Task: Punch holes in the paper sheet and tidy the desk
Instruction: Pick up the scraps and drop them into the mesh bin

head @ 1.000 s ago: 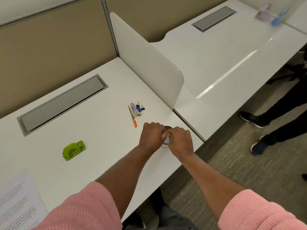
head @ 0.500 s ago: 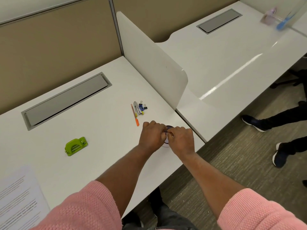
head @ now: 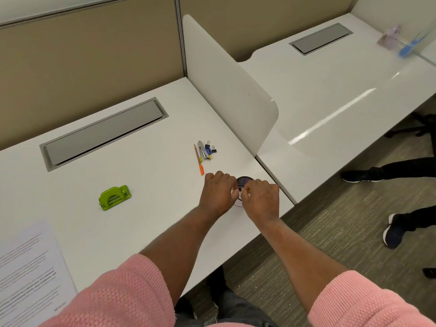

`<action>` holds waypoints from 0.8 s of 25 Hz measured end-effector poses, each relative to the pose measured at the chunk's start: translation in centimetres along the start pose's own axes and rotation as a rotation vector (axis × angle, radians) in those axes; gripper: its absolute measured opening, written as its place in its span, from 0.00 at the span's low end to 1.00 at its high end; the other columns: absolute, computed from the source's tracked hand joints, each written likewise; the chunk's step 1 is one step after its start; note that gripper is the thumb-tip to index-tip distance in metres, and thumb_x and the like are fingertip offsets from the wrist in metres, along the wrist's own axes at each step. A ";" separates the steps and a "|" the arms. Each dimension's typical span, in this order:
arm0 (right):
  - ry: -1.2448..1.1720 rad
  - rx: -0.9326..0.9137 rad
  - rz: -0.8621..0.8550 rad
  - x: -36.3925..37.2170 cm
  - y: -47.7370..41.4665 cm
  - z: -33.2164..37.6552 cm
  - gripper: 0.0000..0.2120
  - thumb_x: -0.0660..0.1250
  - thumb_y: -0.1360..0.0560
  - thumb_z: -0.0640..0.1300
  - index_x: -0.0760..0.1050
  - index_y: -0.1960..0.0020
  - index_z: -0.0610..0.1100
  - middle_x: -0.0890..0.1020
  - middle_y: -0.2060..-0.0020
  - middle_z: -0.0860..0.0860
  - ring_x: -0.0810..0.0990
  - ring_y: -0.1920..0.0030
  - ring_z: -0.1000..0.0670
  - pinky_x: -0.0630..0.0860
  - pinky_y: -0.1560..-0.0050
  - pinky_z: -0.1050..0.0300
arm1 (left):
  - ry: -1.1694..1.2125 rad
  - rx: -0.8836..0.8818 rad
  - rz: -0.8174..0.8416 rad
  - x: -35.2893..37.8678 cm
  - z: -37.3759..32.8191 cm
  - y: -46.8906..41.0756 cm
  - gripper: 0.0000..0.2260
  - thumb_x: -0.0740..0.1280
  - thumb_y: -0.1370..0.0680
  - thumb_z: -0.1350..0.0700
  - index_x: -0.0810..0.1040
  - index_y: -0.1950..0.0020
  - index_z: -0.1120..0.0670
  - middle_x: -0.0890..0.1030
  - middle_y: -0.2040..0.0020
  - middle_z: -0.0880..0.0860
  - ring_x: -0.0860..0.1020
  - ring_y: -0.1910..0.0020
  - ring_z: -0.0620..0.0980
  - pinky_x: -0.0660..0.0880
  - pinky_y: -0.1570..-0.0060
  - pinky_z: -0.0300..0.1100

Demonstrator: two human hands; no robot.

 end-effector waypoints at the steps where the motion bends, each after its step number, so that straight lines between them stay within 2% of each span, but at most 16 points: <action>1: -0.014 0.002 0.000 0.0 0.1 0.1 0.04 0.72 0.28 0.41 0.80 0.54 0.47 0.82 0.60 0.53 0.78 0.59 0.49 0.70 0.53 0.50 | 0.012 0.001 0.005 -0.1 0.1 0.1 0.04 0.65 0.25 0.55 0.79 0.54 0.51 0.81 0.59 0.48 0.76 0.52 0.51 0.66 0.48 0.49; 2: -0.025 -0.003 -0.001 0.1 0.4 0.3 0.06 0.72 0.29 0.41 0.81 0.52 0.47 0.83 0.58 0.52 0.79 0.57 0.48 0.70 0.52 0.49 | 0.029 0.004 0.007 -0.2 0.2 0.4 0.05 0.65 0.25 0.56 0.80 0.53 0.50 0.82 0.58 0.48 0.76 0.52 0.51 0.66 0.48 0.49; 5: -0.053 -0.021 -0.021 0.1 1.0 1.5 0.06 0.71 0.25 0.48 0.81 0.48 0.48 0.83 0.53 0.52 0.80 0.52 0.50 0.70 0.46 0.51 | 0.067 -0.015 -0.028 -0.8 1.1 1.7 0.08 0.62 0.24 0.54 0.81 0.52 0.48 0.82 0.58 0.46 0.76 0.52 0.50 0.67 0.48 0.49; 7: -0.105 -0.097 -0.016 0.7 1.5 3.1 0.07 0.70 0.23 0.47 0.82 0.46 0.48 0.83 0.50 0.52 0.80 0.49 0.51 0.71 0.45 0.51 | 0.086 -0.056 -0.056 -1.2 2.5 3.4 0.08 0.62 0.22 0.51 0.81 0.52 0.48 0.82 0.57 0.46 0.76 0.52 0.49 0.67 0.48 0.48; 11: -0.229 -0.249 -0.007 2.4 3.3 7.8 0.07 0.71 0.25 0.42 0.84 0.47 0.47 0.83 0.56 0.52 0.81 0.54 0.50 0.71 0.49 0.50 | 0.084 -0.171 -0.082 -1.7 6.6 8.8 0.09 0.64 0.21 0.48 0.82 0.52 0.49 0.82 0.56 0.45 0.77 0.52 0.48 0.68 0.48 0.48; 17: -0.311 -0.385 0.235 7.0 7.8 14.9 0.05 0.72 0.25 0.43 0.85 0.51 0.48 0.84 0.59 0.51 0.82 0.59 0.48 0.72 0.51 0.49 | 0.097 -0.520 -0.055 -1.2 14.6 21.1 0.07 0.68 0.22 0.49 0.80 0.46 0.47 0.81 0.55 0.43 0.77 0.50 0.46 0.65 0.44 0.45; 20: -0.305 -0.407 0.394 9.4 9.7 17.8 0.06 0.70 0.23 0.44 0.85 0.50 0.48 0.84 0.57 0.50 0.82 0.56 0.46 0.73 0.47 0.47 | 0.084 -0.721 -0.060 -1.3 17.8 26.1 0.08 0.69 0.23 0.49 0.80 0.45 0.46 0.81 0.55 0.43 0.77 0.50 0.47 0.65 0.44 0.44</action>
Point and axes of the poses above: each hand's wrist, its own y-axis away from the middle knuckle, its own x-axis out of the palm, z = x × y, the point moved 2 cm from there along -y, towards the middle knuckle
